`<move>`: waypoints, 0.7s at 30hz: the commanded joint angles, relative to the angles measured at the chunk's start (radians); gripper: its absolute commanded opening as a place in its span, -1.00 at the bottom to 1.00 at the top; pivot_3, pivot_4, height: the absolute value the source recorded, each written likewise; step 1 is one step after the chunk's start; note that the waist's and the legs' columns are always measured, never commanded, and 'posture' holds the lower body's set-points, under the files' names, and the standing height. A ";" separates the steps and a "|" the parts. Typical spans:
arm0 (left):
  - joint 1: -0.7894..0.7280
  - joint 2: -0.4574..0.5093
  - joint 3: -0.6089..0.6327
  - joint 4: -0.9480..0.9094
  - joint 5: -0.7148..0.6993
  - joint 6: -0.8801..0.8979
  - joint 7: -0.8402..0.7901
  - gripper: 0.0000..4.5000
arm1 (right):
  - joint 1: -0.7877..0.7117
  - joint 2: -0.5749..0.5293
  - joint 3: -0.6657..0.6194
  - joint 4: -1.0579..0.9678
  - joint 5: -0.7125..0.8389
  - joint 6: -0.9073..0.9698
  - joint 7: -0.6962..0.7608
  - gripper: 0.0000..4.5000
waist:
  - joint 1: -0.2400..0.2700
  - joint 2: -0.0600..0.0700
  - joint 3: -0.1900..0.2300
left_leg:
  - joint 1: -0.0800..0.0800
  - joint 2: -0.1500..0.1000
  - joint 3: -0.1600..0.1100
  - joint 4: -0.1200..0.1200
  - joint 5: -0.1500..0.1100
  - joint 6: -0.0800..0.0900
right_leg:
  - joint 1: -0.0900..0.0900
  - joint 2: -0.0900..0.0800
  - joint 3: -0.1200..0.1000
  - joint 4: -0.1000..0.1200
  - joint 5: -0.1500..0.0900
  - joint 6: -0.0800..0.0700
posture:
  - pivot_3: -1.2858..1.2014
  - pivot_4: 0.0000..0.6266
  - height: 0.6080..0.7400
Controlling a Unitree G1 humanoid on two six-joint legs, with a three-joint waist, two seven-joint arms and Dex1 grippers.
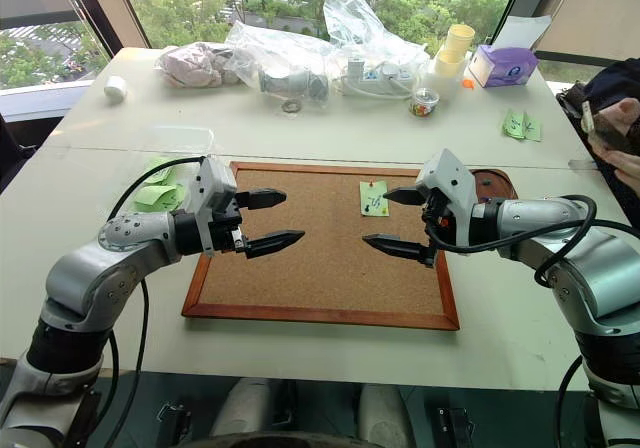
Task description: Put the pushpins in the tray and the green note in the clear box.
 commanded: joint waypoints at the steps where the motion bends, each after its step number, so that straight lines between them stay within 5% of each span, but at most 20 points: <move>1: -0.008 0.011 0.015 -0.021 -0.004 -0.014 -0.006 0.99 | 0.003 -0.016 -0.043 -0.025 0.010 -0.004 0.001 1.00 | 0.000 0.000 0.000 | 0.000 0.000 0.000 0.000 0.000 0.000 | 0.000 0.000 0.000 0.000 0.000 0.000 | 0.03 -0.52 1.00; 21: -0.003 0.008 0.013 -0.015 0.016 -0.044 0.006 0.99 | 0.033 -0.017 -0.049 -0.027 0.003 -0.006 -0.010 1.00 | 0.000 0.000 0.000 | 0.000 0.000 0.000 0.000 0.000 0.000 | 0.000 0.000 0.000 0.000 0.000 0.000 | 0.03 -0.52 1.00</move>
